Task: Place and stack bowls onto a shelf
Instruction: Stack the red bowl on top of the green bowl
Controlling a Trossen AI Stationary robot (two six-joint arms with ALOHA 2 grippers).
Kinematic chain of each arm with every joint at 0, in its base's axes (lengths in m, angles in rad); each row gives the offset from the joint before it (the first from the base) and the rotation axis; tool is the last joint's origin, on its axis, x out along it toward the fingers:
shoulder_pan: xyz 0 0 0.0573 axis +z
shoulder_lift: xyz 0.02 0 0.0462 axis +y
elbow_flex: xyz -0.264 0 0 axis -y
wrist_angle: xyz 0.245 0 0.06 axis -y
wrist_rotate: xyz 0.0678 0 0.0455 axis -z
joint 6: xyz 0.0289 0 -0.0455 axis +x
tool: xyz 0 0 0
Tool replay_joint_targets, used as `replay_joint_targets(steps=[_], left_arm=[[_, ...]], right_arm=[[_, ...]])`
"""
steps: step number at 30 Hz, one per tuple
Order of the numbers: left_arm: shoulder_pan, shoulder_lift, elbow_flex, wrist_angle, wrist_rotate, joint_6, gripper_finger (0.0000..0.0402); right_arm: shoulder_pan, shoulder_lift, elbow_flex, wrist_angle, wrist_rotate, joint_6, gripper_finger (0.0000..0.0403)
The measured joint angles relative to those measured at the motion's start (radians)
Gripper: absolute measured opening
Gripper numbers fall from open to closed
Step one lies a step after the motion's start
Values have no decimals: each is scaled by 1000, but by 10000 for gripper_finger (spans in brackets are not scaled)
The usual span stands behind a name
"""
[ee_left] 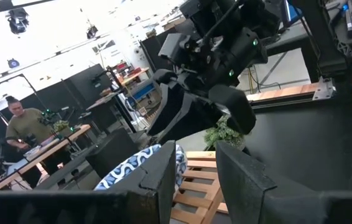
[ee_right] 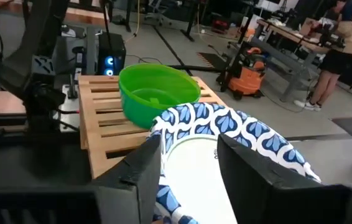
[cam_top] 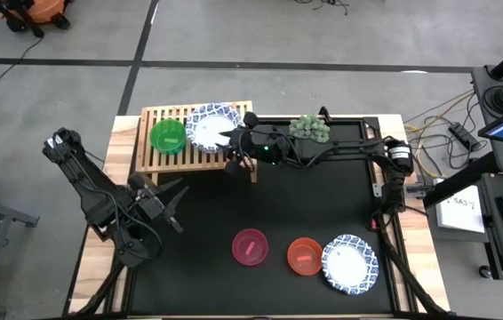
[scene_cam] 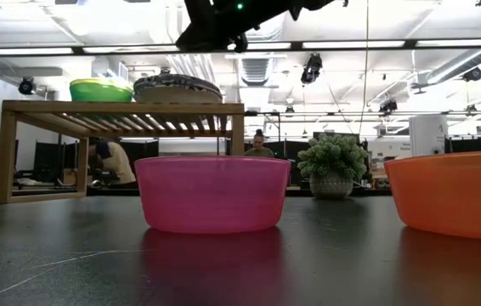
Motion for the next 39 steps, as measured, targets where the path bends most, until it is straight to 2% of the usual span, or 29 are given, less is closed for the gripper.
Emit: replay_joint_targets(steps=[4, 10, 18, 22, 29, 36, 39], left_arm=[[0, 0, 0, 0, 7, -1, 98], [0, 11, 0, 0, 18, -1, 98], [5, 37, 0, 2, 32, -19, 98], [24, 40, 0, 4, 137, -41, 98], [98, 58, 0, 35, 441, -146, 98], [136, 168, 8, 174, 572, -165, 97], [140, 218, 12, 249, 587, -163, 97]], right_arm=[[30, -39, -2, -66, -4, 7, 156], [129, -125, -44, -179, -4, 9, 141], [262, -317, -260, -208, 8, 119, 118], [316, -433, -419, -203, 84, 223, 110], [417, -604, -701, -86, 68, 266, 105], [481, -783, -901, 36, 68, 265, 105], [484, -853, -962, 65, 68, 265, 105]])
